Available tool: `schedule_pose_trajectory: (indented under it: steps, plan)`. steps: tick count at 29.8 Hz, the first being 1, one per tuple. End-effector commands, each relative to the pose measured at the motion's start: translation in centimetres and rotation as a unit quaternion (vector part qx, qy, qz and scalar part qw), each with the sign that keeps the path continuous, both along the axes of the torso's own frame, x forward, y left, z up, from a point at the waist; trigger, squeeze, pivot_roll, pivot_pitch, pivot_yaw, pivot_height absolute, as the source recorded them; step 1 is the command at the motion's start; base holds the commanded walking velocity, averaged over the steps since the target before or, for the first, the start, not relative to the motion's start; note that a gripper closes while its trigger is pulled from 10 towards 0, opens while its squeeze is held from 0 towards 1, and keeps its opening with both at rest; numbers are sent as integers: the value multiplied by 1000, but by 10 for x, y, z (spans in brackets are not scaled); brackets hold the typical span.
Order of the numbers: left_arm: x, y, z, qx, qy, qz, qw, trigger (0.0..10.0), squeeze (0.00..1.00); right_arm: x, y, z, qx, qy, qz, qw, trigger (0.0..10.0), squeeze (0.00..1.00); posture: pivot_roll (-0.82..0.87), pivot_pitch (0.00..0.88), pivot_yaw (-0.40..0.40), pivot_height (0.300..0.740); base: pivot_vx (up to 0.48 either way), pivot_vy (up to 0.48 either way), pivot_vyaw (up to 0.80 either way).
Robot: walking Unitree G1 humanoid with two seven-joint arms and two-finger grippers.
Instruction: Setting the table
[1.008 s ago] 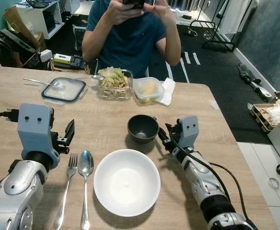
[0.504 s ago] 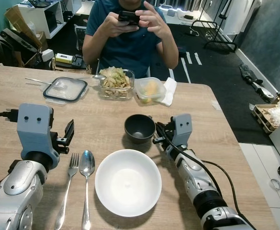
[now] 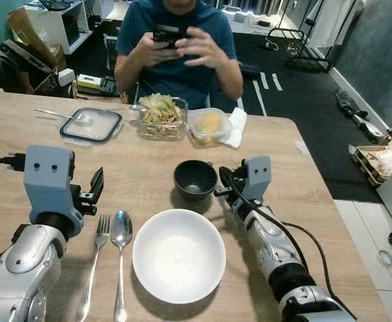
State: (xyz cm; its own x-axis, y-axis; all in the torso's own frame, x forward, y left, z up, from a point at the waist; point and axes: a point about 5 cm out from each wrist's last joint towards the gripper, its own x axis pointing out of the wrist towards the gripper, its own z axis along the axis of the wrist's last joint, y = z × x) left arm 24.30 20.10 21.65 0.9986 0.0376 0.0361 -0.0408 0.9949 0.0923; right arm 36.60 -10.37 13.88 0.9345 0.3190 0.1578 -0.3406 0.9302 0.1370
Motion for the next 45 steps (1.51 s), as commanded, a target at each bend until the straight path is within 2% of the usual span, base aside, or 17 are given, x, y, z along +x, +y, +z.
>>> schedule_pose_trajectory:
  steps: [1,3,8,9,10,11,12,14,17,19,21,28,29,31,32,40,45]
  plan:
    - [-2,0,-2,-2,6,2,1000,10000,0,1,-2,2,8,1,-6,1000,10000,0,319,49,2,740,0,0,0]
    - [-1,0,-2,-2,5,2,1000,10000,0,3,-3,12,-1,-16,13,1000,10000,0,317,46,1,740,0,0,0]
    - [0,0,-2,-2,4,1,1000,10000,0,-2,-15,20,-81,-53,58,994,10000,0,312,43,2,740,0,0,0]
    - [0,0,-2,-2,4,0,1000,10000,0,-5,-18,21,-104,-58,76,990,10000,0,301,40,2,740,0,0,0]
    - [1,0,-3,-3,3,-2,1000,10000,0,-7,-23,25,-149,-72,98,981,10000,0,284,36,5,740,0,0,0]
    - [1,0,-3,-3,3,-2,1000,10000,0,-7,-23,25,-149,-72,98,981,10000,0,284,36,5,740,0,0,0]
    - [3,-1,-2,-4,3,-5,1000,10000,0,-7,-25,32,-185,-88,112,972,10000,0,284,36,5,740,0,0,0]
    - [3,-1,-2,-4,3,-6,1000,10000,0,-7,-26,34,-197,-93,112,970,10000,0,274,30,6,740,0,0,0]
    - [6,-3,0,-2,0,-17,1000,10000,0,2,-29,44,-248,-90,102,959,10000,0,267,23,4,740,0,0,0]
    - [7,-3,0,1,0,-21,1000,10000,0,5,-30,47,-253,-83,100,959,10000,0,267,21,3,740,0,0,0]
    - [8,-3,2,14,-1,-30,999,10000,0,9,-26,48,-241,-49,116,962,10000,0,268,18,1,740,0,0,0]
    - [7,-3,2,18,-3,-32,999,10000,0,6,-7,38,-277,-12,157,948,10000,0,276,16,-4,740,0,0,0]
    - [7,-4,2,18,-4,-32,999,10000,0,6,-4,37,-282,-13,160,946,10000,310,277,16,-5,740,0,0,0]
    - [7,-4,2,18,-4,-32,999,10000,0,6,-2,36,-285,-14,161,945,10000,310,277,16,-5,740,0,0,0]
    - [7,-4,2,17,-5,-31,999,10000,0,6,-2,36,-286,-14,159,945,10000,1000,279,16,-6,740,0,0,0]
    - [8,-4,2,17,-5,-30,999,10000,0,10,-15,46,-283,-3,144,948,10000,1000,271,16,-5,740,0,0,0]
    - [8,-5,1,15,-4,-30,999,10000,0,8,-24,40,-312,25,155,937,10000,1000,266,17,-6,740,0,0,0]
